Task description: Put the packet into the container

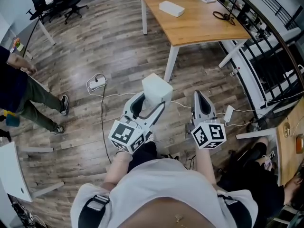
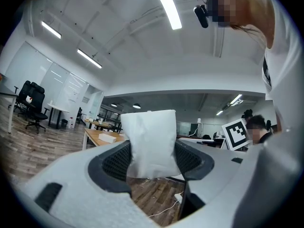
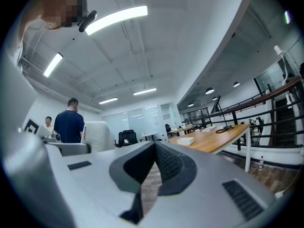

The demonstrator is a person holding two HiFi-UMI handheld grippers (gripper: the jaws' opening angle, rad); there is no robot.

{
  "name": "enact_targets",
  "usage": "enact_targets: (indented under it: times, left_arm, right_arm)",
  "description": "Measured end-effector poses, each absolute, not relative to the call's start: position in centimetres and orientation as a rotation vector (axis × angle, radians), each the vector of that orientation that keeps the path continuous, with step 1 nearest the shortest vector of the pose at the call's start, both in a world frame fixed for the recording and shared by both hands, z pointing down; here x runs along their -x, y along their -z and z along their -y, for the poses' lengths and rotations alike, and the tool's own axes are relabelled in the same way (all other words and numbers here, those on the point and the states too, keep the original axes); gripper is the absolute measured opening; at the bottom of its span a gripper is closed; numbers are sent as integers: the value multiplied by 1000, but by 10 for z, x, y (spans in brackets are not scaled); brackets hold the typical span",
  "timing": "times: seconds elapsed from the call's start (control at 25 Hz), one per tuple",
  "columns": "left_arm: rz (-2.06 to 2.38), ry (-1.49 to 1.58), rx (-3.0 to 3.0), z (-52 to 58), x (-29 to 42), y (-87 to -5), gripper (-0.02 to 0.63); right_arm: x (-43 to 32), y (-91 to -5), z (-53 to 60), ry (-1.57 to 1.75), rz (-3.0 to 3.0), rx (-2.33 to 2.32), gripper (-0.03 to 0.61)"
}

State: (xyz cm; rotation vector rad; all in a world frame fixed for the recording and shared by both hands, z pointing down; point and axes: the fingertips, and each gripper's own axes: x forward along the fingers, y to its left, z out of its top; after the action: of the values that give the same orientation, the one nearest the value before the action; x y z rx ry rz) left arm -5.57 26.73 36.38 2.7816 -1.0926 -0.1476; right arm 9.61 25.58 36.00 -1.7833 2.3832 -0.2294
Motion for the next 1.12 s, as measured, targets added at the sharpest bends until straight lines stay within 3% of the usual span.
enact_targets:
  times: [1.12]
  left_arm:
    - [1064,118,-2819,-146,70,-368,293]
  right_arm:
    - [-67,-365,-121,251,-2384,1755,11]
